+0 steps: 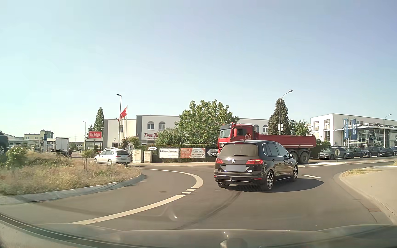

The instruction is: Follow the waypoints while adhering to traffic rules and regulations

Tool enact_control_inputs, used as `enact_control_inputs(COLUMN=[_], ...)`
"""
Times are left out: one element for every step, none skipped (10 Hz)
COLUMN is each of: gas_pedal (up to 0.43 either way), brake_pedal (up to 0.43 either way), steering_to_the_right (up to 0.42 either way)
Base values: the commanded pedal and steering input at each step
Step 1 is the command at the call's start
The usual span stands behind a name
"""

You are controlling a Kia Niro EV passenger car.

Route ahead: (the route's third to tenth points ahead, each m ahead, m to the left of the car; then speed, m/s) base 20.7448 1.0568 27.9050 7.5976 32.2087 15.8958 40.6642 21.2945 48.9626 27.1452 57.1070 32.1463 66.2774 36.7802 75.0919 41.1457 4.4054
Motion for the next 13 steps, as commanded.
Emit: enact_control_inputs(gas_pedal=[0.228,0.228,0.228,0.228,0.228,0.228,0.228,0.228,0.228,0.228,0.228,0.228,0.228], brake_pedal=[0.03,0.03,0.03,0.03,0.03,0.03,0.03,0.03,0.03,0.03,0.037,0.03,0.037], steering_to_the_right=[0.262,0.245,0.22,0.186,0.159,0.116,0.073,0.04,-0.003,-0.04,-0.075,-0.099,-0.127])
